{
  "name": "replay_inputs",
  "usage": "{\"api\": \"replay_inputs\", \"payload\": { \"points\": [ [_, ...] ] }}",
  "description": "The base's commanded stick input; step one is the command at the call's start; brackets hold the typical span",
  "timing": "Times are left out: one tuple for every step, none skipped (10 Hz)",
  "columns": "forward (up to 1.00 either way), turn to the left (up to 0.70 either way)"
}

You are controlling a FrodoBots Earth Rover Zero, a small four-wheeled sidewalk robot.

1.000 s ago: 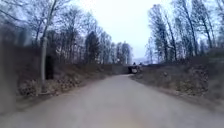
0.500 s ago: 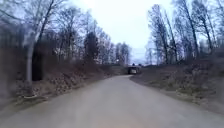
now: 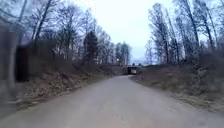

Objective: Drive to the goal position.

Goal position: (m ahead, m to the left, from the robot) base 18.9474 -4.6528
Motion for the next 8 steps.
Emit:
{"api": "replay_inputs", "payload": {
  "points": [
    [1.00,0.00],
    [1.00,0.00],
    [1.00,0.00],
    [1.00,0.00],
    [1.00,0.00],
    [1.00,0.00],
    [1.00,0.00],
    [1.00,-0.16]
  ]
}}
